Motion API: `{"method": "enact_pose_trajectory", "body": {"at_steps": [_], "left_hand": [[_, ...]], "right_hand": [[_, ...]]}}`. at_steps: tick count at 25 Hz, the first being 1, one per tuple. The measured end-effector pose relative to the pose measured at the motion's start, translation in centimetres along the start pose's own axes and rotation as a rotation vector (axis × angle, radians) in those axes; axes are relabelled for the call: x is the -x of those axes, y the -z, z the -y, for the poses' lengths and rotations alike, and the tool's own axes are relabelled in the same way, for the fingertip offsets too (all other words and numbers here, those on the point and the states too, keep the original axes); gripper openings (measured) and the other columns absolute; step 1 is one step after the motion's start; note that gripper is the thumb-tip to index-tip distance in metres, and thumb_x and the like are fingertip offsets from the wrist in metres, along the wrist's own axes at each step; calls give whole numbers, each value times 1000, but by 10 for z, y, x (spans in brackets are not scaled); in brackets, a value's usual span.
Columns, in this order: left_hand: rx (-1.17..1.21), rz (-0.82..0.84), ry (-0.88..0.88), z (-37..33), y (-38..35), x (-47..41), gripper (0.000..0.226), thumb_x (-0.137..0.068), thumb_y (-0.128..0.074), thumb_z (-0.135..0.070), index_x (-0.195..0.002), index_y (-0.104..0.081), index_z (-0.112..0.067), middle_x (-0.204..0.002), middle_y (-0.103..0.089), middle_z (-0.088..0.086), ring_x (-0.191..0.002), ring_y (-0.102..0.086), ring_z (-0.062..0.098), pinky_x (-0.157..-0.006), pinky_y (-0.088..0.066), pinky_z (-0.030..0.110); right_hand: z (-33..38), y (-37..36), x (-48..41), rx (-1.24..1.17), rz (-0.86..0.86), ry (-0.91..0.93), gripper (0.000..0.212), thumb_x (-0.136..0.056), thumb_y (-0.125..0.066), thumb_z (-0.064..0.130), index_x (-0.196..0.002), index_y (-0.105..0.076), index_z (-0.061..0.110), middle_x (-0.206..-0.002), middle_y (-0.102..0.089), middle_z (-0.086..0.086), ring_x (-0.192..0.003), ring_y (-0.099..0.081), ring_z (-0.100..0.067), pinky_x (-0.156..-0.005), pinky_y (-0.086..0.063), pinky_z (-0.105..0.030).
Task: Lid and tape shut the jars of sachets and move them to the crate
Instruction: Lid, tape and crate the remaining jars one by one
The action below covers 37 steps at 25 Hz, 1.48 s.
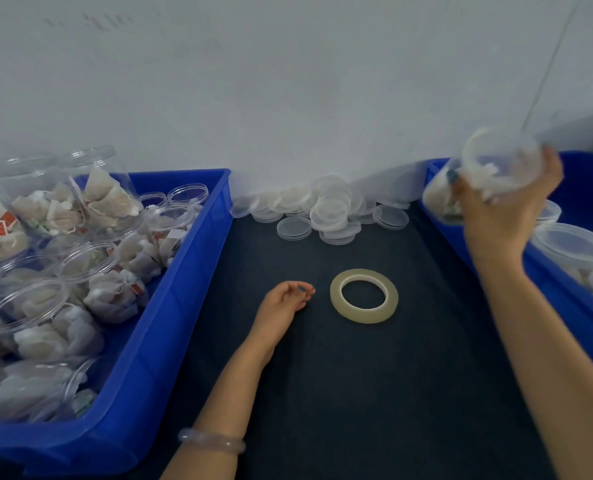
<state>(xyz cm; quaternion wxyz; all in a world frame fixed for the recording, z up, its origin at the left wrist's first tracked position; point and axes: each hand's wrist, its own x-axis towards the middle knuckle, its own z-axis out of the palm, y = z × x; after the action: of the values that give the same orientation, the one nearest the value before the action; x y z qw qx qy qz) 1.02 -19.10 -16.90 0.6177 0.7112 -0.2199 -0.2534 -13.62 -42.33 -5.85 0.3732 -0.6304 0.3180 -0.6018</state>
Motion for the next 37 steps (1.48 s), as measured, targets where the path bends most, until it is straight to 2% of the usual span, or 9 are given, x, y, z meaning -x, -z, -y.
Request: {"method": "enact_pose_trajectory", "body": {"at_steps": [9, 12, 18, 23, 26, 28, 31, 34, 37], "left_hand": [[-11, -5, -17, 3, 1, 2, 21, -104, -48, -11, -106, -68, -16, -111, -70, -5, -106, -64, 4, -86, -52, 15], [-17, -4, -14, 2, 2, 3, 21, -104, -48, -11, -105, -68, -17, -111, -70, -5, -106, -64, 3, -89, -51, 16], [-26, -2, -1, 4, 3, 2, 21, -103, -50, -11, -103, -69, -20, -110, -71, -7, -107, -65, 5, -92, -51, 19], [-53, -1, 6, 8, 4, 0, 20, -102, -52, -13, -102, -69, -22, -110, -71, -7, -108, -65, 7, -94, -51, 21], [-113, 2, 1, 5, 3, 5, 18, -102, -53, -17, -101, -69, -26, -109, -70, -12, -107, -64, 3, -88, -48, 14], [-248, 15, -20, -1, 5, 14, 18, -102, -53, -18, -102, -67, -29, -110, -65, -17, -104, -60, -5, -77, -45, 5], [-694, 14, -168, -6, 19, 45, 18, -100, -56, -21, -115, -62, -27, -122, -56, -14, -113, -54, 0, -90, -42, 10], [-1205, -215, -492, -24, 49, 84, 25, -90, -66, -24, -116, -65, -22, -124, -59, -6, -123, -52, 15, -104, -43, 30], [-1363, -436, -675, -59, 81, 115, 20, -88, -63, -16, -107, -70, -13, -117, -65, 8, -120, -55, 33, -102, -44, 50]], "right_hand": [[-36, 47, -111, -46, -62, -469, 118, -49, -81, 63, -144, -34, 12, -115, -64, 5, -103, -63, -13, -92, -54, -35], [-49, 56, -129, 113, 12, -520, 123, -42, -85, 62, -144, -39, 11, -124, -64, -3, -109, -64, -22, -91, -56, -45], [-74, 66, -140, 543, 191, -496, 110, -62, -89, 50, -148, -29, 16, -148, -43, -16, -131, -46, -38, -107, -41, -54], [-78, 62, -119, 946, 327, -328, 111, -71, -83, 53, -149, -25, 1, -145, -40, -27, -127, -43, -49, -103, -39, -59], [-77, 60, -116, 1030, 483, -306, 89, -84, -67, 59, -144, -37, 0, -142, -46, -28, -126, -44, -50, -108, -36, -61], [-73, 60, -110, 1143, 560, -339, 88, -90, -50, 66, -148, -34, 1, -147, -42, -28, -133, -39, -49, -113, -29, -60], [-49, 50, -87, 1337, 545, -322, 90, -93, -40, 66, -153, -25, 2, -157, -26, -26, -144, -23, -44, -119, -15, -59], [-22, 22, -35, 1452, 725, 144, 66, -93, -55, 49, -145, -39, 11, -152, -35, -18, -141, -31, -37, -115, -24, -60], [12, -30, 55, 966, 1083, 424, 58, -94, -58, 39, -146, -41, 19, -150, -40, -7, -140, -34, -25, -116, -30, -42]]}}
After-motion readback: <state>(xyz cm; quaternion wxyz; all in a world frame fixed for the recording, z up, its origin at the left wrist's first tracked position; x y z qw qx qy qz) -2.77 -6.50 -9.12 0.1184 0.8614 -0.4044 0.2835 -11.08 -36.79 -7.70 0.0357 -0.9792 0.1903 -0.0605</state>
